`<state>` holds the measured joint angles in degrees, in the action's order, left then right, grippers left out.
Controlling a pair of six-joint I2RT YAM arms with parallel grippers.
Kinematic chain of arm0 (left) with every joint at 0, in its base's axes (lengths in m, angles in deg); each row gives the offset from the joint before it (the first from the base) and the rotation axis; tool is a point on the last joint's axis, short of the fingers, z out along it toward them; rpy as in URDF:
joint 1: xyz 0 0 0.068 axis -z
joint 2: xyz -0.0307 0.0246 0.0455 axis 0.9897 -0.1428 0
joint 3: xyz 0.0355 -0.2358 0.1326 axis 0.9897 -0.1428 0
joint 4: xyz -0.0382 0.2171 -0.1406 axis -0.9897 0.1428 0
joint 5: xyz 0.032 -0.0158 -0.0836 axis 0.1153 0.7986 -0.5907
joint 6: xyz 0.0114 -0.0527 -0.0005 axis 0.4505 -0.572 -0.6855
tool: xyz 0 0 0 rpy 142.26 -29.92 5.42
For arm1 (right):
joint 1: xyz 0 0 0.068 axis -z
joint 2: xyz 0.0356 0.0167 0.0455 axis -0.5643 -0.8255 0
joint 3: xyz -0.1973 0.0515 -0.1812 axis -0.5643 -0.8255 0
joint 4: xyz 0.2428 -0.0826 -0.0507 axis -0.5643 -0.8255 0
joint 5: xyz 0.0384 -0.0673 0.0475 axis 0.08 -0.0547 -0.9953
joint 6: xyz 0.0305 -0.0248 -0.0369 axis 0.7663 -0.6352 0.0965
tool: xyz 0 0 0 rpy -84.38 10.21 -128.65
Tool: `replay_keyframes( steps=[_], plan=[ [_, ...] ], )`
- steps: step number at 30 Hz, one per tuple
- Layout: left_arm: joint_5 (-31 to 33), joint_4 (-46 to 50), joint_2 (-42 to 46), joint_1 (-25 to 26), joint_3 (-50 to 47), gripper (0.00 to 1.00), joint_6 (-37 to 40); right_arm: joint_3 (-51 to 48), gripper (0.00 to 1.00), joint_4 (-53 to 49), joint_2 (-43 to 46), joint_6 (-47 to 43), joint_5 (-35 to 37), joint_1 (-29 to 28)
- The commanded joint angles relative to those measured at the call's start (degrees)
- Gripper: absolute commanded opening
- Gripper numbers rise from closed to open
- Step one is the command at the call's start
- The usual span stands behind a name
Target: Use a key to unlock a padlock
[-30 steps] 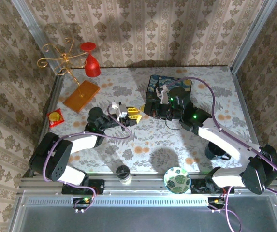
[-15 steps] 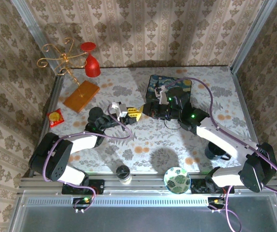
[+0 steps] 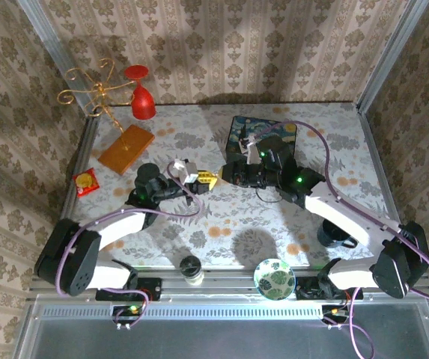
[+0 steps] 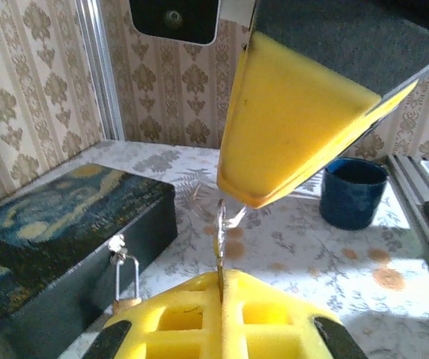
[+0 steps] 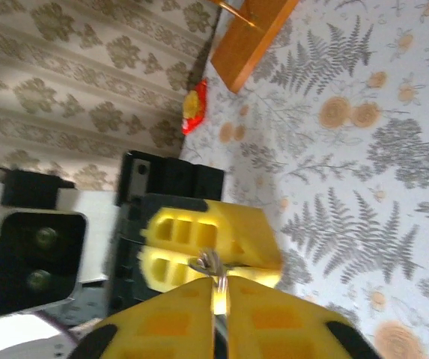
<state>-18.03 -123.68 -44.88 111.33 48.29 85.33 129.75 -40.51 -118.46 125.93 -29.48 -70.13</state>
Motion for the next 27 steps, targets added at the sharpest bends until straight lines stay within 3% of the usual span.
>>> replay_keyframes(
  steps=[1,3,6,9,12,17,21,27],
  plan=[
    [2.3,29.84,7.02,-0.01,6.71,0.0,12.07,4.05,0.28,-10.9,4.25,-10.36,4.19,0.78],
    [6.92,47.74,9.44,0.15,11.81,0.0,18.77,5.13,0.36,-14.29,6.48,-15.81,6.34,0.96],
    [12.75,66.62,9.23,0.69,19.82,0.0,24.01,4.74,0.39,-14.4,9.36,-22.35,7.78,0.96],
    [12.77,80.28,7.87,1.04,27.71,0.0,29.46,3.79,0.39,-12.69,11.06,-27.68,9.34,0.98],
    [16.88,90.69,6.45,2.19,34.82,0.0,34.39,2.85,0.39,-8.65,11.39,-31.28,7.32,0.96],
    [19.66,100.12,4.31,5.08,43.31,0.0,39.74,2.35,0.4,-0.78,8.14,-35.69,-5.34,0.96],
    [21.37,103.47,3.08,7.82,45.99,0.0,41.63,7.17,0.34,-2.56,1.54,-37.97,-16.74,0.88],
    [21.6,104.68,2.15,8.78,46.91,0.0,42.13,8.12,0.33,-2.22,-2.03,-39.56,-23.24,0.1]
  ],
)
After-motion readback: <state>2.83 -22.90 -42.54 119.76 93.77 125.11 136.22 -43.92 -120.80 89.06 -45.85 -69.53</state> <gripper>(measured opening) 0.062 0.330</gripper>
